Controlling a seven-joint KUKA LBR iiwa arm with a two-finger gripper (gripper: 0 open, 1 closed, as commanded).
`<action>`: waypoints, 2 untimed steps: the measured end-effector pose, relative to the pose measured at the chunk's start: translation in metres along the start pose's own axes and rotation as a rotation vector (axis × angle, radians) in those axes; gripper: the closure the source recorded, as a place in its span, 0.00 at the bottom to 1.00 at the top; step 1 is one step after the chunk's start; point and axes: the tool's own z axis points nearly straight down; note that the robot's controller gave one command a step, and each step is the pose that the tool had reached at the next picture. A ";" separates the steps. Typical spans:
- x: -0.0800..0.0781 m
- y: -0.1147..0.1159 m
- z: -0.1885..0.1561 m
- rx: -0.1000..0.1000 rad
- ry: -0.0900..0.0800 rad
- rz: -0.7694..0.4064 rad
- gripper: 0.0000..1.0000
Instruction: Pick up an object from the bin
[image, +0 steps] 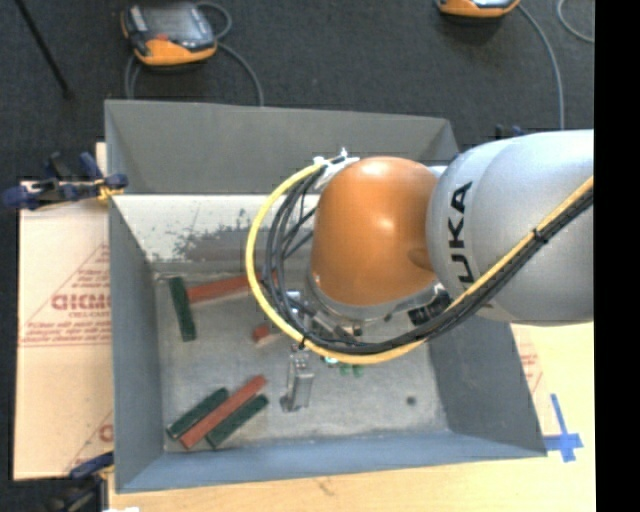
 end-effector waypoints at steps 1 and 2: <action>-0.002 -0.001 -0.004 -0.001 -0.008 0.004 0.00; -0.004 0.003 0.021 0.000 -0.014 -0.069 0.00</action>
Offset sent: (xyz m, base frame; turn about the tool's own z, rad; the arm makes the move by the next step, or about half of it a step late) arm 0.0030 0.0178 -0.1189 -0.3188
